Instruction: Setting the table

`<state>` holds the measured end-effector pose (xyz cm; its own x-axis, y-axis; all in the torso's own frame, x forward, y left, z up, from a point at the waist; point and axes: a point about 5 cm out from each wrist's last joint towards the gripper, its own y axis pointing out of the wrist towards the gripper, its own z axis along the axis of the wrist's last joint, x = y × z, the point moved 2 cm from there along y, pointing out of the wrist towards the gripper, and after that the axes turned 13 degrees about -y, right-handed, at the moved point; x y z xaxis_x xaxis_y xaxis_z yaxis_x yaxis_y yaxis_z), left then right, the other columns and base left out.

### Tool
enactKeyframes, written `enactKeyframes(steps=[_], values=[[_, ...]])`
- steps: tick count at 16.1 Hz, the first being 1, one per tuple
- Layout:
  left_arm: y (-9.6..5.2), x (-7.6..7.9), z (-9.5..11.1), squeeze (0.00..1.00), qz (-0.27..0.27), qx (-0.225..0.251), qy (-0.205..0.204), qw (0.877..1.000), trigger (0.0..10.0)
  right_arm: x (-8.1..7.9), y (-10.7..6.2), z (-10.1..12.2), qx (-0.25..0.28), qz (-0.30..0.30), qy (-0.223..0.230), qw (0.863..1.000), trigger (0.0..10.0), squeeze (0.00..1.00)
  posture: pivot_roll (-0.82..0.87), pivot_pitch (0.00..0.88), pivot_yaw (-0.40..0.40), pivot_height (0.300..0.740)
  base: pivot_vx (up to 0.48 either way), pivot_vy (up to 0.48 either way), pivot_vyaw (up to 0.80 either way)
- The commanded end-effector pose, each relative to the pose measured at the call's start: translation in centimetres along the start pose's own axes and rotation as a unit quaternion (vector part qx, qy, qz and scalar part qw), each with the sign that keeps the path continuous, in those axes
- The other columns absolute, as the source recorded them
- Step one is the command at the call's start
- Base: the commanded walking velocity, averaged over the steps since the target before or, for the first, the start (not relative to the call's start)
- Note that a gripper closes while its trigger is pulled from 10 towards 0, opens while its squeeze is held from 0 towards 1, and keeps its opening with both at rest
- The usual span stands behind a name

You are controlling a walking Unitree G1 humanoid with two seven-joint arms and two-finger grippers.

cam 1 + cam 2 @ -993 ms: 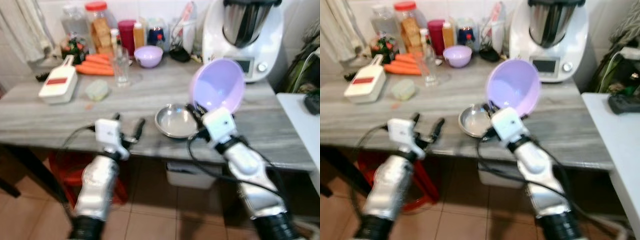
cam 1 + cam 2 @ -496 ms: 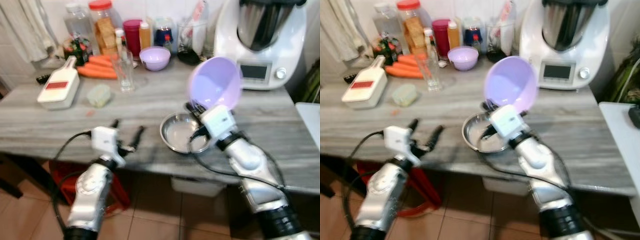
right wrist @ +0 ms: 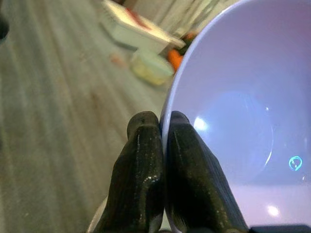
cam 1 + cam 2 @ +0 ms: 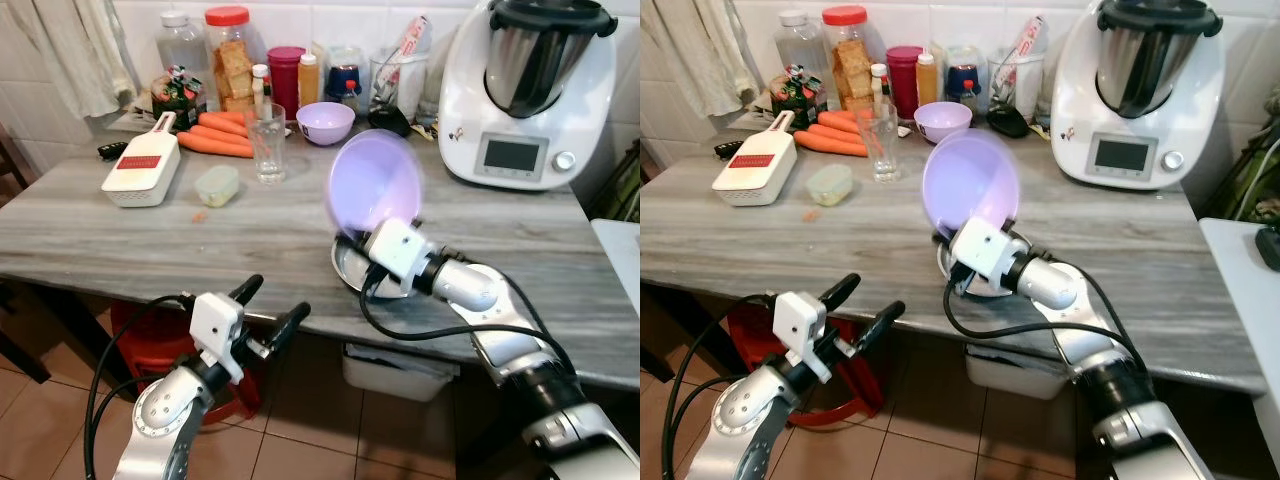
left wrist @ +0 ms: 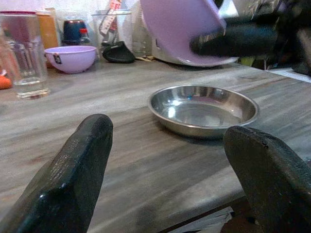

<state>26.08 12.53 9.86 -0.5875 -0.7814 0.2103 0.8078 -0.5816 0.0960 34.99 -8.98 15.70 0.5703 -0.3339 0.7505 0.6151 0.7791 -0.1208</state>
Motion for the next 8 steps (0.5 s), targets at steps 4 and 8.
enactKeyframes(steps=[4, 8], values=[[-0.1, 1.0, 0.2, 0.00, -0.023, -0.006, -0.006, 1.000, 10.0, 0.6, 1.3, 0.1, 0.024, 0.084, -0.046, 0.995, 10.0, 0.00, -0.03, 0.054, 0.022, 0.740, 0.000, 0.000, 0.00], [-0.3, 1.2, 0.2, 0.00, -0.033, -0.011, -0.011, 0.999, 10.0, 1.1, 1.1, -1.0, 0.001, 0.108, -0.087, 0.990, 10.0, 0.00, -0.02, 0.059, 0.022, 0.740, 0.000, 0.000, 0.00]])
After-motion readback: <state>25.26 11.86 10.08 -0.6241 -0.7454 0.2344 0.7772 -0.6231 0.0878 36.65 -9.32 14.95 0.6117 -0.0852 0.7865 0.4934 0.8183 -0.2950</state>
